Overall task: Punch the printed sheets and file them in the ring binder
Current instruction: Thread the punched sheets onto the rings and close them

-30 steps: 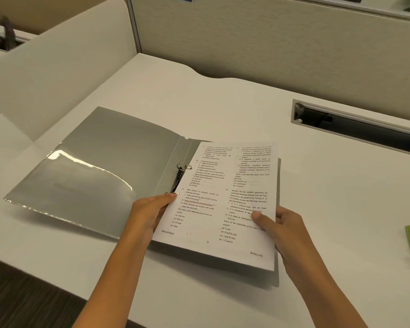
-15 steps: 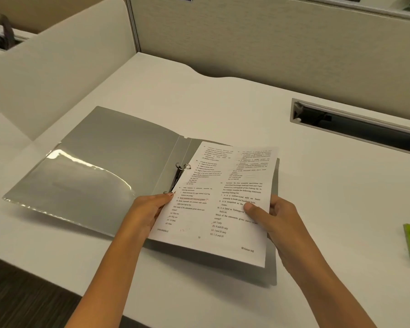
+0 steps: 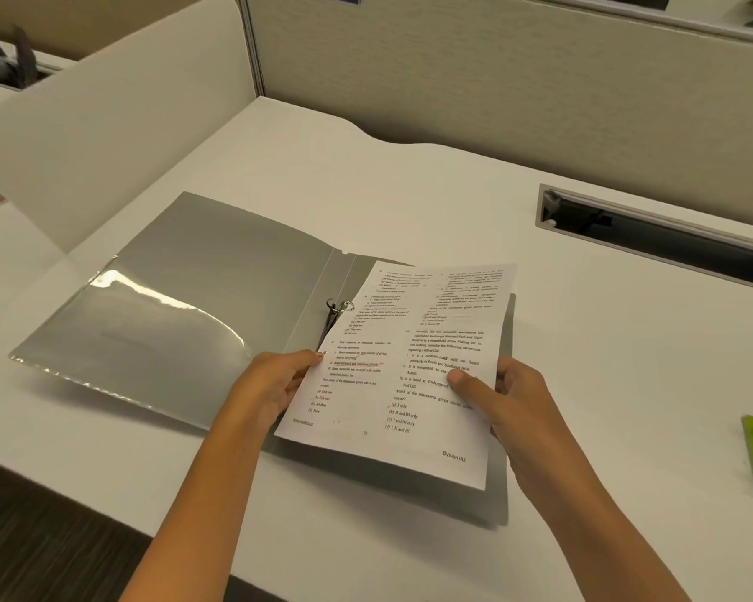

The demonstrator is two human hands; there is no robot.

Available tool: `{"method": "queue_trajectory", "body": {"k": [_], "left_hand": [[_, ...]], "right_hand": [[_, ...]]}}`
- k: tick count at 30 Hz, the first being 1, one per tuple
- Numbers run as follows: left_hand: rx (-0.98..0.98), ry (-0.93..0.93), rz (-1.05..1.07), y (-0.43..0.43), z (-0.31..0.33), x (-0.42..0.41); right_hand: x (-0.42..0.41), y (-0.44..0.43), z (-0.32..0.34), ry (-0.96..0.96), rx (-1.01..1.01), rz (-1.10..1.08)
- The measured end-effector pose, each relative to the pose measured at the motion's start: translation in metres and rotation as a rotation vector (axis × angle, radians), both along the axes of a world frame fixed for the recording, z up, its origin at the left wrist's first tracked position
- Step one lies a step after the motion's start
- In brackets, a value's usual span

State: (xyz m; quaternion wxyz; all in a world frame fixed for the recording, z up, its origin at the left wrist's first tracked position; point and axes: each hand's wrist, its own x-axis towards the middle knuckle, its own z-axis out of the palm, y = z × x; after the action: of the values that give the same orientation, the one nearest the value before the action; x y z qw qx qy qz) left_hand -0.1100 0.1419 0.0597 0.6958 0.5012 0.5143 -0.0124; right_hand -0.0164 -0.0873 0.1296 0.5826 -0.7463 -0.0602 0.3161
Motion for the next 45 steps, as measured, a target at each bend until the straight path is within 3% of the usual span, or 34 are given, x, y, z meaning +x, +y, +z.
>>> {"method": "queue_trajectory", "body": {"k": [21, 38, 45], "left_hand": [[-0.057, 0.004, 0.043, -0.006, -0.006, -0.002], [-0.102, -0.144, 0.11, -0.021, -0.01, -0.007], [0.19, -0.102, 0.118, -0.031, -0.014, -0.006]], "right_hand": [[0.002, -0.004, -0.001, -0.023, -0.031, -0.002], [0.005, -0.015, -0.011, -0.006, -0.105, -0.01], [0.008, -0.023, -0.024, -0.008, -0.157, -0.038]]}}
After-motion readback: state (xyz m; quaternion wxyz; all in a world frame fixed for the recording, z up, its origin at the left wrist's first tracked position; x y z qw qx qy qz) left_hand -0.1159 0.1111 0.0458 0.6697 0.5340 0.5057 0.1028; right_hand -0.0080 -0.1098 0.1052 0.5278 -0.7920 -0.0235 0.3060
